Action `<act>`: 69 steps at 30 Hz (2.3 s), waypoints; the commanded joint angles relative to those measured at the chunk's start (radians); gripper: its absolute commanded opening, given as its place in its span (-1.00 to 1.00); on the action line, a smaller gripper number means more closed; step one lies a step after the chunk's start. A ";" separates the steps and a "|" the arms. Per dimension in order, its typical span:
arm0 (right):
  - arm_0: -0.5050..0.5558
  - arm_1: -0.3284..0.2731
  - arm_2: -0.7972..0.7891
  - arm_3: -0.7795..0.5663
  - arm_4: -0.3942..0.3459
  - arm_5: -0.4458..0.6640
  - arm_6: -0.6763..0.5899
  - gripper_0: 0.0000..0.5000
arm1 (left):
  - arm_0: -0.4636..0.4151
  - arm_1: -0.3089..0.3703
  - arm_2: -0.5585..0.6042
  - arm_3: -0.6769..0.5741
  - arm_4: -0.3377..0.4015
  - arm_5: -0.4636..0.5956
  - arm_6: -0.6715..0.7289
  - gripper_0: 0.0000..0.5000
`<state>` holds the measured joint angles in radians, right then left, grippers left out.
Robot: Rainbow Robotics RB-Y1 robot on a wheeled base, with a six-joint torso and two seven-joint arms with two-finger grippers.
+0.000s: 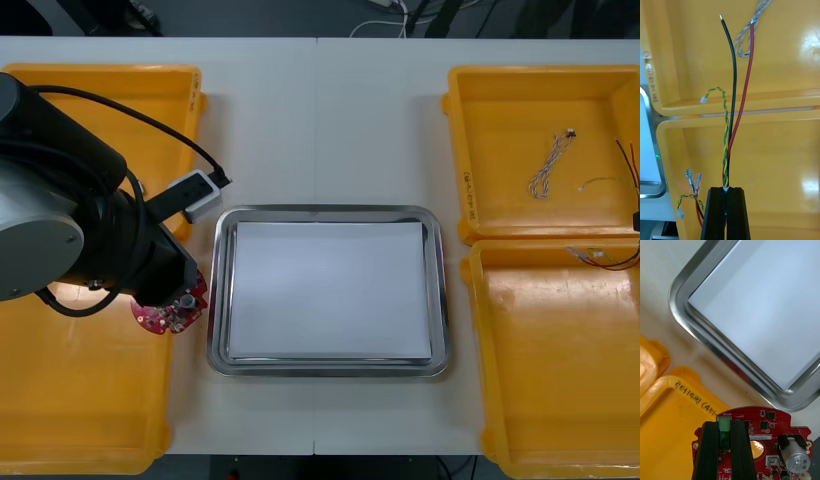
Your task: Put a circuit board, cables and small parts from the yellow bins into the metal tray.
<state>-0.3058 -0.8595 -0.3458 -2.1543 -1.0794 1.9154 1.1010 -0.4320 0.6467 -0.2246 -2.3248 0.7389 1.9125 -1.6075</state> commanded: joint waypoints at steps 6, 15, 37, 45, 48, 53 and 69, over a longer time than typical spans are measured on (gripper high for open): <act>-0.102 -0.047 0.059 -0.013 -0.013 0.004 0.197 -1.00 | -0.093 -0.065 -0.148 -0.015 -0.079 0.007 0.123 -1.00; -0.151 -0.049 0.122 -0.013 -0.014 0.004 0.370 -1.00 | -0.122 -0.113 -0.259 0.079 -0.151 0.007 0.149 -1.00; -0.188 -0.049 0.202 -0.013 -0.034 0.004 0.514 -1.00 | -0.157 -0.144 -0.401 0.211 -0.196 -0.087 0.167 -1.00; -0.219 -0.047 0.289 -0.042 0.001 0.004 0.505 -1.00 | -0.159 -0.144 -0.438 0.240 -0.202 -0.148 0.173 -1.00; -0.225 -0.049 0.317 -0.050 0.003 0.004 0.500 -1.00 | -0.159 -0.144 -0.457 0.254 -0.211 -0.174 0.176 -1.00; -0.237 -0.049 0.370 -0.053 -0.008 0.004 0.502 -1.00 | -0.160 -0.144 -0.472 0.274 -0.214 -0.208 0.176 -1.00; -0.288 -0.050 0.515 -0.076 -0.010 0.004 0.497 -1.00 | -0.159 -0.144 -0.504 0.321 -0.225 -0.267 0.179 -1.00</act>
<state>-0.5392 -0.8677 0.1357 -2.2005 -1.0851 1.9156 1.6196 -0.5496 0.5264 -0.7124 -2.0072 0.5208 1.6654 -1.5142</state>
